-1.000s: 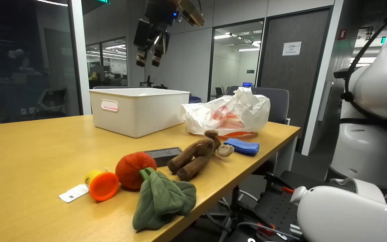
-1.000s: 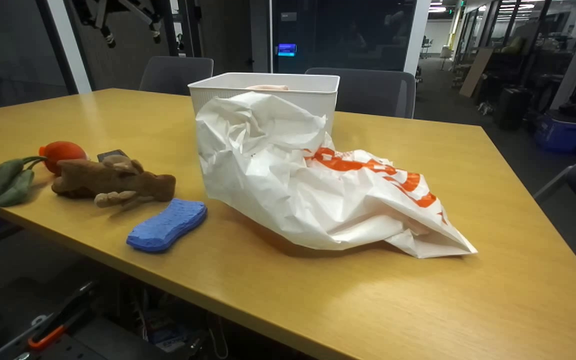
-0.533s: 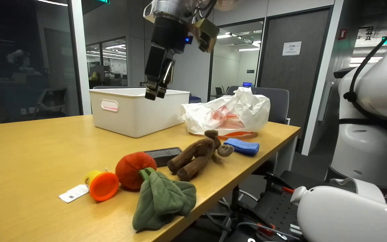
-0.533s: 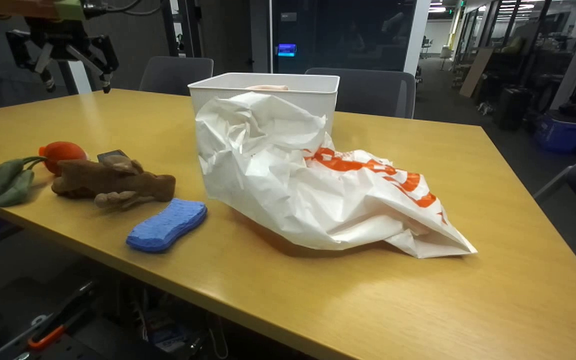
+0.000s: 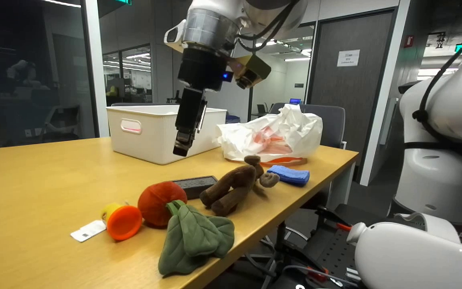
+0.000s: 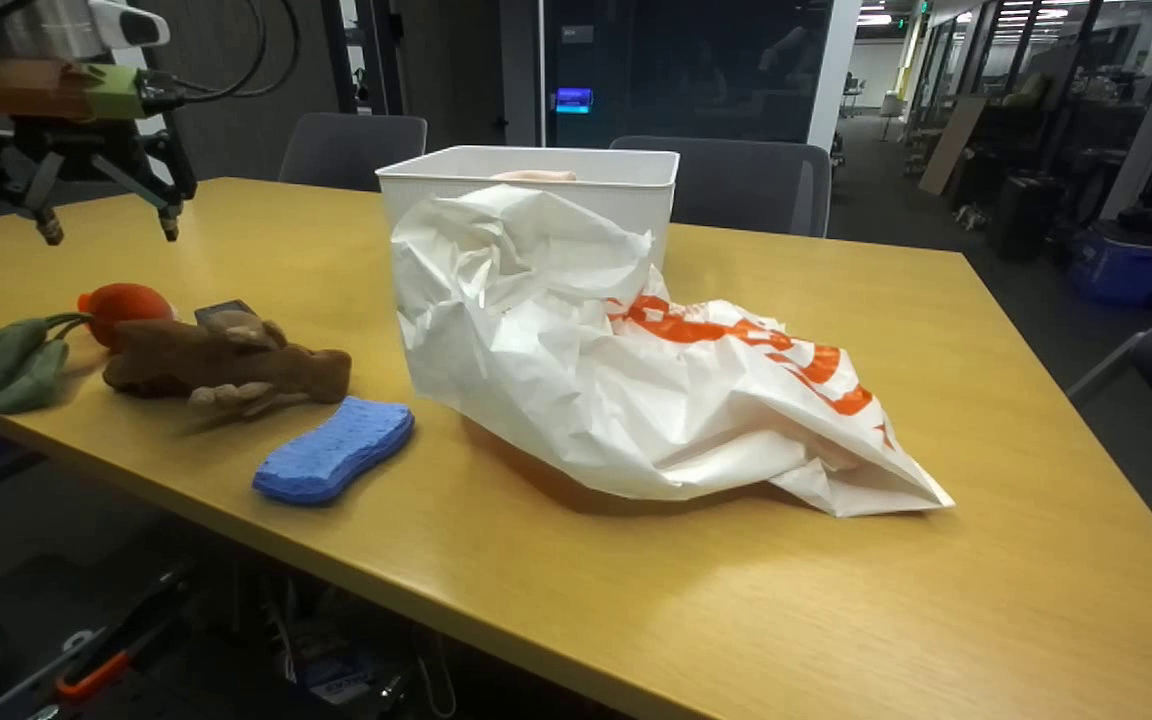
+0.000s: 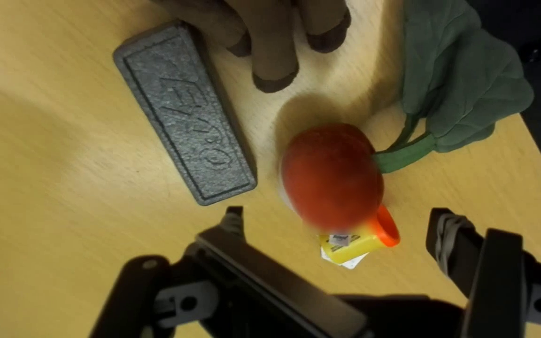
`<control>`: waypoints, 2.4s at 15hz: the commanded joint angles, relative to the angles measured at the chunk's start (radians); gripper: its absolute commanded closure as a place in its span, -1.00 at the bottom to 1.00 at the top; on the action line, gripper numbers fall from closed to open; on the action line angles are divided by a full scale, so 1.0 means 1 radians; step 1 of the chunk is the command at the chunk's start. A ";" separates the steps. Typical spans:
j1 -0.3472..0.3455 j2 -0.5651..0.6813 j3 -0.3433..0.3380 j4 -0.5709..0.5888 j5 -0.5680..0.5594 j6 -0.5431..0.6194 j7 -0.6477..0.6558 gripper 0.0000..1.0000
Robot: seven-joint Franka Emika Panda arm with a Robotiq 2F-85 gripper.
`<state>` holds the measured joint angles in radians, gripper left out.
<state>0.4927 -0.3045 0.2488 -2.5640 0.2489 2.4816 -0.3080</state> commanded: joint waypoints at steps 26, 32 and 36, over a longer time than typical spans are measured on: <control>-0.039 0.311 0.105 0.090 -0.116 0.146 -0.003 -0.45; -0.073 0.334 0.103 0.104 -0.143 0.141 0.052 0.46; -0.087 0.272 0.101 0.111 -0.090 0.092 0.073 0.95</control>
<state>0.4304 0.0085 0.3361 -2.4704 0.1251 2.6051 -0.2620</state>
